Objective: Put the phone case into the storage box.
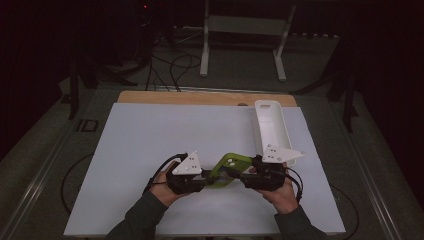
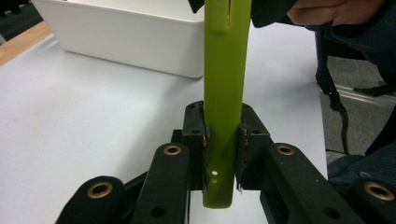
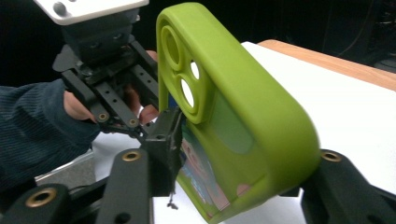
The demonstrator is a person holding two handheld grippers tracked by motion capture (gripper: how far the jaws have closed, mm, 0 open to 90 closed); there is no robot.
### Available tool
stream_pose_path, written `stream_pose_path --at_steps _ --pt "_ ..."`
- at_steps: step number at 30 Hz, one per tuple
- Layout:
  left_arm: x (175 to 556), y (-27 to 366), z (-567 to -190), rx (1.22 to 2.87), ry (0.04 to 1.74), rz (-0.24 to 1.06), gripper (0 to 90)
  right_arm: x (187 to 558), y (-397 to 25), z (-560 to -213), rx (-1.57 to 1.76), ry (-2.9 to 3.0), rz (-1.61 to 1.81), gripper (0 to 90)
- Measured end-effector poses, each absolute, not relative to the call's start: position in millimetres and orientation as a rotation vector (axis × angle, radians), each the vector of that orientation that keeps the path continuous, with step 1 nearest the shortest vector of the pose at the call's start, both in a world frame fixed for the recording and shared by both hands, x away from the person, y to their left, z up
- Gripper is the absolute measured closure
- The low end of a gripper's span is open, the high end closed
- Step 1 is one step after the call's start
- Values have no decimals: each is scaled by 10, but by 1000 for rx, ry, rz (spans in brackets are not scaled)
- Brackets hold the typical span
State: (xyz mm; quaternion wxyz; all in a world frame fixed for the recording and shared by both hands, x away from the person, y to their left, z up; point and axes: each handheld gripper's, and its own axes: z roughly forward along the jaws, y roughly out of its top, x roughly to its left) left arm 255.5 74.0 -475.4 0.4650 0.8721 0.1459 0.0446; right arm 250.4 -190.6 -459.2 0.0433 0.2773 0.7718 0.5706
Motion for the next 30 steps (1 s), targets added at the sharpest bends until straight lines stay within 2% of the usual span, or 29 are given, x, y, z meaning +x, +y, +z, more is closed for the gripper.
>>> stream_pose_path --at_steps 6,15,22,30 --pt "2552 740 -4752 2141 386 149 778 2527 -1930 -4601 922 2332 1718 360" --pt "2555 747 -4736 2128 444 216 778 2521 -1940 -4594 989 2286 1694 205" --pt "2551 737 -4729 2130 470 258 778 2525 -1922 -4599 1020 2271 1678 143" --pt "2543 707 -4737 2137 500 279 777 2515 -1934 -4587 1091 2194 1704 141"
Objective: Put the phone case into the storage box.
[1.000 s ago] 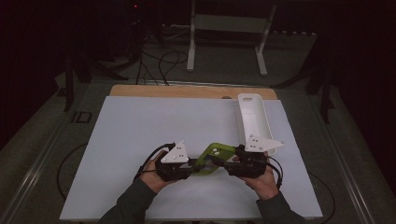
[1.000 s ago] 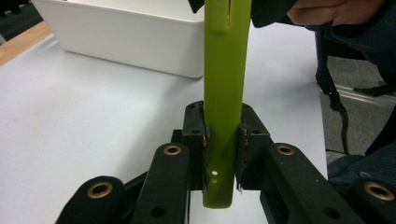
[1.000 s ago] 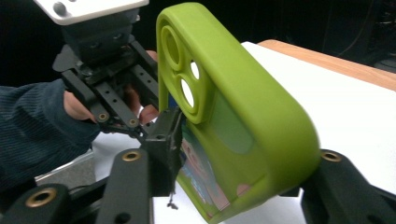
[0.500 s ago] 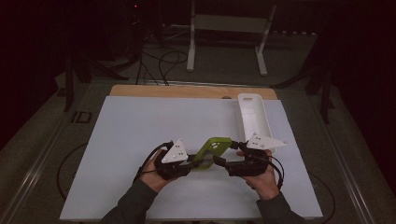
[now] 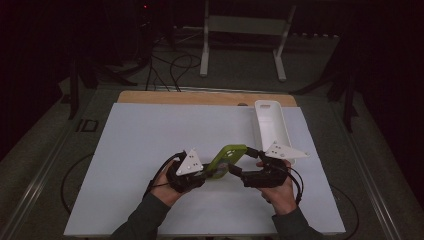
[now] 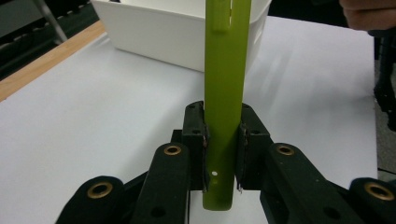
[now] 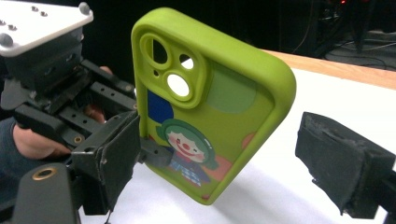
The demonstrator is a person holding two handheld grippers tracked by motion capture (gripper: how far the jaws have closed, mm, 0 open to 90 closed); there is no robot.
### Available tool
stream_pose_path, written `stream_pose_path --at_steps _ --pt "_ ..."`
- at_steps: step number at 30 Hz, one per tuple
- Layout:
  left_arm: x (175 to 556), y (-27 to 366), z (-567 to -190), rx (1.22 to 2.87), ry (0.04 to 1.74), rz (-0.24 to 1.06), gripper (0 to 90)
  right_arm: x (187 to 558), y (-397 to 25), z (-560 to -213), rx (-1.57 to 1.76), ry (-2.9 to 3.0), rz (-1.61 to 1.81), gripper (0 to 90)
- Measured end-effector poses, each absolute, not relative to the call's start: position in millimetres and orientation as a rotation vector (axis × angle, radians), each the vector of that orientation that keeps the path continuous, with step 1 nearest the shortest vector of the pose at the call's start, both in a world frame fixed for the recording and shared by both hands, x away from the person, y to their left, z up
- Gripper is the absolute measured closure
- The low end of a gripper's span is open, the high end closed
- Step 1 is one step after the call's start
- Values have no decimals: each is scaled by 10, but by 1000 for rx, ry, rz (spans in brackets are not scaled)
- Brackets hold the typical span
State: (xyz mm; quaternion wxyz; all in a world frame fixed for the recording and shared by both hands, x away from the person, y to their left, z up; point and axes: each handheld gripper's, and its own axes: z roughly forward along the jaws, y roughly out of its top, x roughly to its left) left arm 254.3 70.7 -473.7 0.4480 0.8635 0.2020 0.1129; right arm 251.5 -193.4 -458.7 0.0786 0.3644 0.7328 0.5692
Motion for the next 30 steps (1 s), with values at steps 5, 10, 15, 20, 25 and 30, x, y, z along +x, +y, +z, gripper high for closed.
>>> stream_pose_path --at_steps 5,10,15,20,25,30 --pt "2529 679 -4731 2139 520 314 777 2511 -1922 -4581 1128 2164 1703 105" --pt "2522 659 -4735 2140 538 332 777 2507 -1893 -4571 1159 2143 1702 92" --pt "2509 650 -4730 2133 553 358 777 2504 -1870 -4563 1174 2122 1701 90" --pt "2492 638 -4727 2125 567 383 777 2490 -1827 -4543 1187 2083 1699 90" --pt "2475 623 -4731 2117 584 411 777 2490 -1796 -4528 1199 2060 1707 90" --pt "2473 618 -4743 2114 589 417 777 2490 -1778 -4523 1219 2038 1708 90"
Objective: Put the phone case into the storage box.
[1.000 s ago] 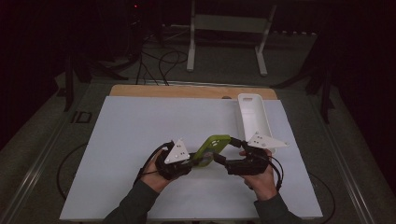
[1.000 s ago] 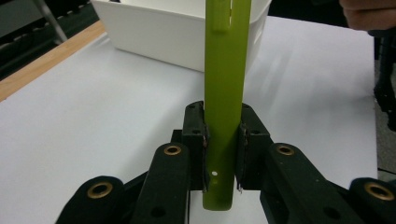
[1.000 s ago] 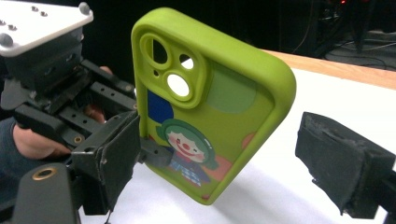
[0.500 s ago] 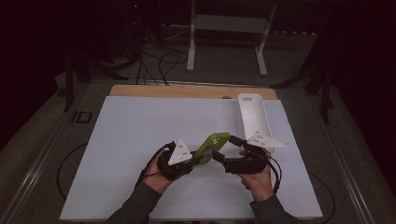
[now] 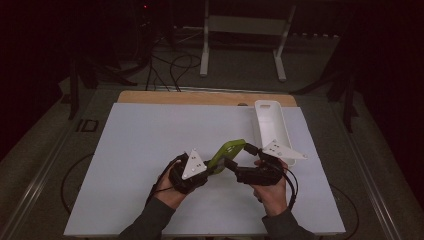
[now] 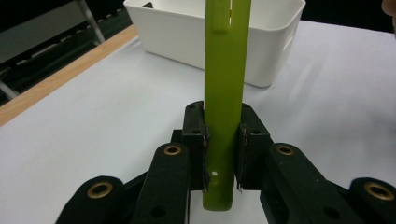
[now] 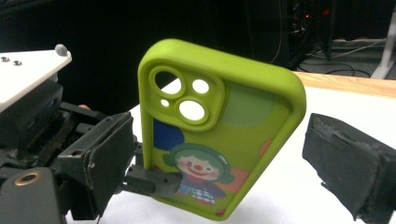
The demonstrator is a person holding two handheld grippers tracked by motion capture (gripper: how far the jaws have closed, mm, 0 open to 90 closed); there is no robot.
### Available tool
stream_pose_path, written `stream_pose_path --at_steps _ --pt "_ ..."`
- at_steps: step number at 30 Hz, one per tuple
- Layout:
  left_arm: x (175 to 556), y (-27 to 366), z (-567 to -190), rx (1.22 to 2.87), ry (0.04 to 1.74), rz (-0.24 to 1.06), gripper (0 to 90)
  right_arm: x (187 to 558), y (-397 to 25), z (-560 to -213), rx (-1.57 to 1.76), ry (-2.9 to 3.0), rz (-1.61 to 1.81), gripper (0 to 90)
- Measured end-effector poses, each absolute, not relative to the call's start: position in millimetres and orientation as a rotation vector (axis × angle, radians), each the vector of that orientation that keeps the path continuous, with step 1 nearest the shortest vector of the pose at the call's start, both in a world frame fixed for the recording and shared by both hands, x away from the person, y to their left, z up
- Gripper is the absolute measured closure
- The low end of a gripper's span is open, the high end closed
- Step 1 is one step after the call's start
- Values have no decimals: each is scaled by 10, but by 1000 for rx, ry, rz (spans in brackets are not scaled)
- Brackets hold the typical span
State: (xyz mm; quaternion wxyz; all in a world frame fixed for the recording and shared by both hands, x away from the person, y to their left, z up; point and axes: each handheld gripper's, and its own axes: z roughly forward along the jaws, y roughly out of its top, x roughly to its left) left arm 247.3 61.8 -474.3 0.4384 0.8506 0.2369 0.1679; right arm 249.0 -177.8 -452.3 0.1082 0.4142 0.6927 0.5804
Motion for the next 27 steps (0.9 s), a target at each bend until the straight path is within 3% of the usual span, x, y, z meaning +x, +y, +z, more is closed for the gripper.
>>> stream_pose_path --at_steps 27 --pt "2430 575 -4767 2097 617 507 777 2504 -1699 -4468 1306 1927 1754 77"
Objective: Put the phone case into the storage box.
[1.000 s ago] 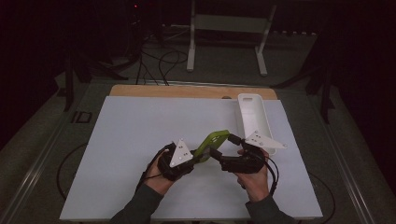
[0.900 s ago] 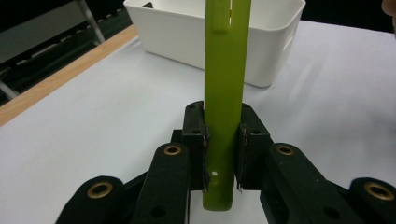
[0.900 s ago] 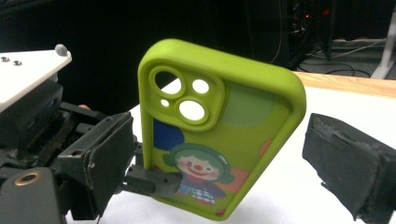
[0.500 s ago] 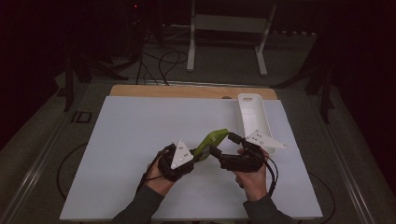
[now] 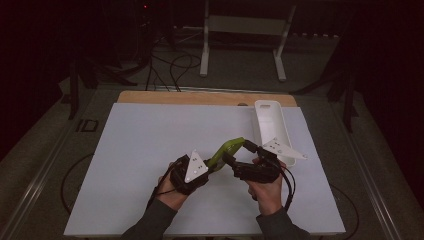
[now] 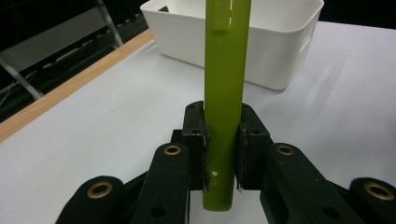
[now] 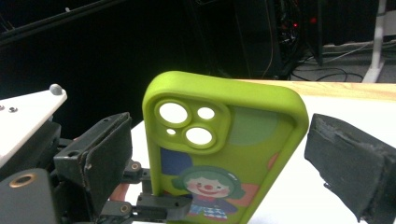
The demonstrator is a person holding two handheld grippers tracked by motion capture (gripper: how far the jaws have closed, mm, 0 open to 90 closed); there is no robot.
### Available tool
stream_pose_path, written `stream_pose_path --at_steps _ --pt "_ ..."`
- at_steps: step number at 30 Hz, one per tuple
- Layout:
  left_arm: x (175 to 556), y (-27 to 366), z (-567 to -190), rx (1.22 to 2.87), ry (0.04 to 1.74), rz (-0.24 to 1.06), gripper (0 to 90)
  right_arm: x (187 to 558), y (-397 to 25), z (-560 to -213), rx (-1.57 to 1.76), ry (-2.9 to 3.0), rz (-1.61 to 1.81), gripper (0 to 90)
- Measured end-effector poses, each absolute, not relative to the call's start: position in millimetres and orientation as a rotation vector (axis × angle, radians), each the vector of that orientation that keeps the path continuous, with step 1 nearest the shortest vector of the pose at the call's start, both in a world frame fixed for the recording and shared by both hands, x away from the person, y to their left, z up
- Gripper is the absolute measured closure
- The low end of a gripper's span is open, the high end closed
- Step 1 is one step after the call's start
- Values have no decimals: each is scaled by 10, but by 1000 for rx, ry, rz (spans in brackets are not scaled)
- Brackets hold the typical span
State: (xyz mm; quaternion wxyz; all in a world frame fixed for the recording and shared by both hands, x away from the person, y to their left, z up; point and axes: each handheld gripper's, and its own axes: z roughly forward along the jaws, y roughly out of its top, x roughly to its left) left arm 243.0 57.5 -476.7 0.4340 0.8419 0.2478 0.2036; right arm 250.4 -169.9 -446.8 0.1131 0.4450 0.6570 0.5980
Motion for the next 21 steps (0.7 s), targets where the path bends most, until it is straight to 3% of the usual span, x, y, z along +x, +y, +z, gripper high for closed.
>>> stream_pose_path --at_steps 21 --pt "2338 460 -4828 2130 591 548 777 2522 -1625 -4478 1327 1904 1737 110"
